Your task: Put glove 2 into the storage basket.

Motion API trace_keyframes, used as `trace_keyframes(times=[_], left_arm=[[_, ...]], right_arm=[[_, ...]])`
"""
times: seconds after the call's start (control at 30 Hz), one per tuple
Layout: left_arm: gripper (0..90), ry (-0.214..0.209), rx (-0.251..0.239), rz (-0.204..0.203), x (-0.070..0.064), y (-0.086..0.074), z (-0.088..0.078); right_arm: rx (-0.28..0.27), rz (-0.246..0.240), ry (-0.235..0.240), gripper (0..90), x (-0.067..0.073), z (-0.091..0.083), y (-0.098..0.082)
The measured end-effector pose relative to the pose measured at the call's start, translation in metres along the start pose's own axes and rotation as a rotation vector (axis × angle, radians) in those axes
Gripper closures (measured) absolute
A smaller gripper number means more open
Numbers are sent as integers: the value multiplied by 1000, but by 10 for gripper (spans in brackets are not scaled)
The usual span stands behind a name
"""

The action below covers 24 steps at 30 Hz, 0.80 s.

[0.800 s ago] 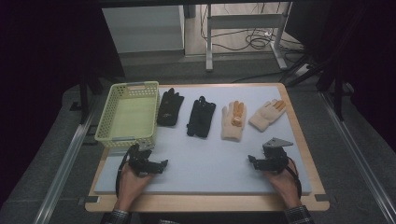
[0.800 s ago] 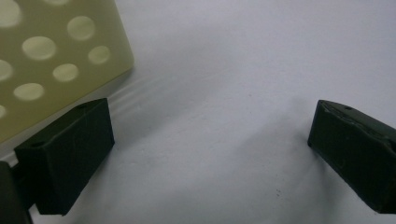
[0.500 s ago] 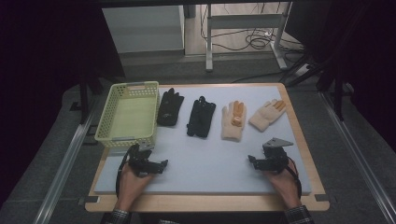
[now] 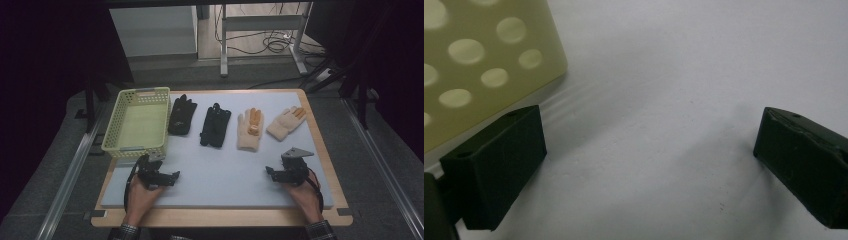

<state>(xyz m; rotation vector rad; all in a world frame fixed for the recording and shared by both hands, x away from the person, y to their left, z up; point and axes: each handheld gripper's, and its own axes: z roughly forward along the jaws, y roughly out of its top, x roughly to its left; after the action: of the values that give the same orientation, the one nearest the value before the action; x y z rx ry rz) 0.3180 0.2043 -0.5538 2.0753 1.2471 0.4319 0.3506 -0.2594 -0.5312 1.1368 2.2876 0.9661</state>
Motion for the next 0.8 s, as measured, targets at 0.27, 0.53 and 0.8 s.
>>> trace_keyframes(times=[0.27, 0.53, 0.8], left_arm=[[4, 0, 0, 1, 0, 0, 0], [4, 0, 0, 1, 0, 0, 0], [5, 0, -1, 1, 0, 0, 0]], right_arm=[[0, 0, 0, 230, 0, 0, 0], [-1, -15, 0, 242, 3, -1, 3], [-14, -39, 32, 254, 12, 1, 14]])
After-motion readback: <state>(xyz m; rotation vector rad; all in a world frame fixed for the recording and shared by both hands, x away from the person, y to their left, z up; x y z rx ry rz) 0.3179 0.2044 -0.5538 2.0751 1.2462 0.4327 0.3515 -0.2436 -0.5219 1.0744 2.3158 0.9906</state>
